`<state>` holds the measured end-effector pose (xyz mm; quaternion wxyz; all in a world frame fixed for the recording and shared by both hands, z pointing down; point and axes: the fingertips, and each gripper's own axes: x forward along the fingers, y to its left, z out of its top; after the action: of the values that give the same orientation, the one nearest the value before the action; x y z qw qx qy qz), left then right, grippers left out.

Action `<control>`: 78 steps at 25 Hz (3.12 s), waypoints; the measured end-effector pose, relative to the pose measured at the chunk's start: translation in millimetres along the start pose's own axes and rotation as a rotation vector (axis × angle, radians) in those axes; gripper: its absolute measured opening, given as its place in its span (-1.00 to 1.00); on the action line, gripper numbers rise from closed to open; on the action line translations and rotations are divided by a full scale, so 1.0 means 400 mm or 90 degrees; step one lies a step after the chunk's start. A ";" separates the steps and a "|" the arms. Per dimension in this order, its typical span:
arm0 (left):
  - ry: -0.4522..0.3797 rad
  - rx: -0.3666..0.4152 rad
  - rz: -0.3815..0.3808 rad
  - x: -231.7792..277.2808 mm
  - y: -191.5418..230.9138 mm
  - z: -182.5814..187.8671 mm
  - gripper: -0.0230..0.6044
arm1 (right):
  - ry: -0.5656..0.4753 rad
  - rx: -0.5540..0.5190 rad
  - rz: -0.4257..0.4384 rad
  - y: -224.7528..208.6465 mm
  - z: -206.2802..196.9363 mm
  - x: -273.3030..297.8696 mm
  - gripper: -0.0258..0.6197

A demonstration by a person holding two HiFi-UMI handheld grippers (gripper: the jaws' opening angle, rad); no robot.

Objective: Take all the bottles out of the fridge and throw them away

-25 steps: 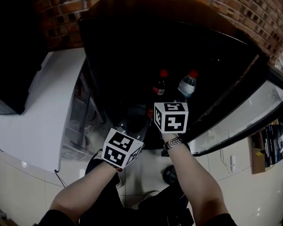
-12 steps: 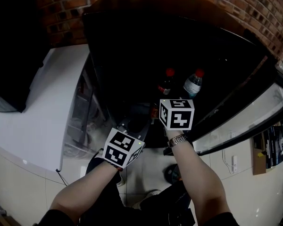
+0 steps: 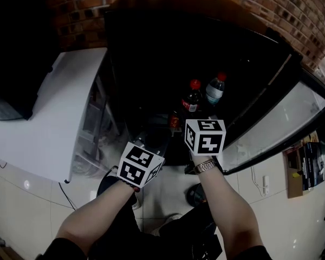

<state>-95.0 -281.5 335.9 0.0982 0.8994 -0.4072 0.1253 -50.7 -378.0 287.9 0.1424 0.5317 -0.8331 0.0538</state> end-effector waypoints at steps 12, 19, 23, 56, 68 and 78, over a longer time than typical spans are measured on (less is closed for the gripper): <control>-0.004 -0.009 -0.002 -0.079 -0.176 -0.057 -0.91 | 0.015 -0.010 -0.013 0.011 -0.092 -0.245 0.02; -0.010 -0.022 -0.005 -0.103 -0.294 -0.094 -0.91 | 0.044 -0.018 -0.016 0.006 -0.184 -0.400 0.02; 0.002 -0.026 -0.013 -0.099 -0.384 -0.130 -0.91 | 0.064 -0.012 -0.017 -0.023 -0.256 -0.485 0.02; 0.193 -0.030 -0.105 0.148 -0.739 -0.508 -0.91 | 0.307 0.188 -0.047 -0.215 -1.011 -0.662 0.01; 0.240 -0.036 -0.118 0.213 -0.745 -0.595 -0.91 | 0.383 0.261 -0.065 -0.229 -1.201 -0.630 0.02; 0.252 -0.037 -0.114 0.227 -0.739 -0.614 -0.91 | 0.387 0.275 -0.099 -0.269 -1.235 -0.635 -0.27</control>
<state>150.9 -85.4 574.8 0.2127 0.8866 -0.3020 0.2782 235.4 -83.9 677.7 0.2712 0.5710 -0.6797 0.3722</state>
